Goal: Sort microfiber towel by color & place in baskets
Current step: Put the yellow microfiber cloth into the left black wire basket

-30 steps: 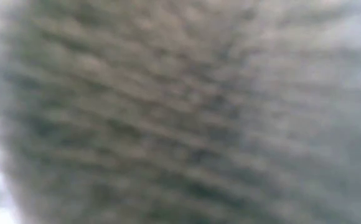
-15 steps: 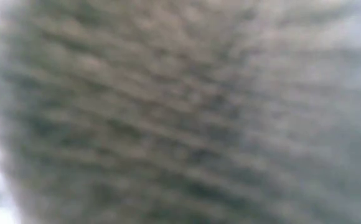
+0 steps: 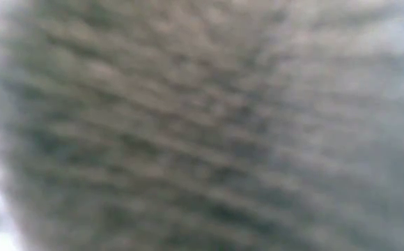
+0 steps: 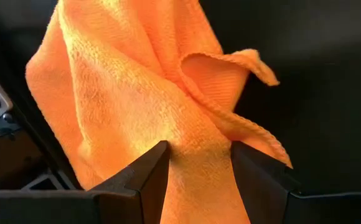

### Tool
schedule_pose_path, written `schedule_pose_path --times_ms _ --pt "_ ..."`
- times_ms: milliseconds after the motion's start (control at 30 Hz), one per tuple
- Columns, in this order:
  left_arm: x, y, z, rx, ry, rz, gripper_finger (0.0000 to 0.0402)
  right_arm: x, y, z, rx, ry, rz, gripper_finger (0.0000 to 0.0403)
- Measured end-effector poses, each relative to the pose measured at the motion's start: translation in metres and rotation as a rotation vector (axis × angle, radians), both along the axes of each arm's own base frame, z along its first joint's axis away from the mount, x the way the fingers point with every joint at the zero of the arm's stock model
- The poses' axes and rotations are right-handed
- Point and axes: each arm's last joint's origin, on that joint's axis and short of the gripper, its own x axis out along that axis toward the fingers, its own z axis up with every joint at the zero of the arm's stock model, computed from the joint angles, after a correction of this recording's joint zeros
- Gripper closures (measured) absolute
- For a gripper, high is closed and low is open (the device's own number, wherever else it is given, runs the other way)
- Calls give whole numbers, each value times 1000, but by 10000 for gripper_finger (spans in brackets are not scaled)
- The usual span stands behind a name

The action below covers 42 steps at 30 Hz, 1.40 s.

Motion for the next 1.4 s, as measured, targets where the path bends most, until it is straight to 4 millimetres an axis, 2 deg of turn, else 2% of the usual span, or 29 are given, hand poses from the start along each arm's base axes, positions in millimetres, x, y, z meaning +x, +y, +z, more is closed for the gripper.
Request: schedule_pose_path --times_ms 200,467,933,1067,1400 --pt "-9 1 -16 15 17 13 243 0 0 0 18 -10 -19 277" --pt "-21 -6 -42 -10 -58 36 243 -1 1 -1 37 1 -37 277" --pt "-20 -10 -39 44 -82 34 251 -1 1 -1 46 -11 -63 277" --pt "-20 -10 -40 50 -88 38 272 -1 1 -1 45 -11 -63 277" --pt "-20 -10 -40 59 -96 58 358 -1 0 -1 38 -8 -66 277"
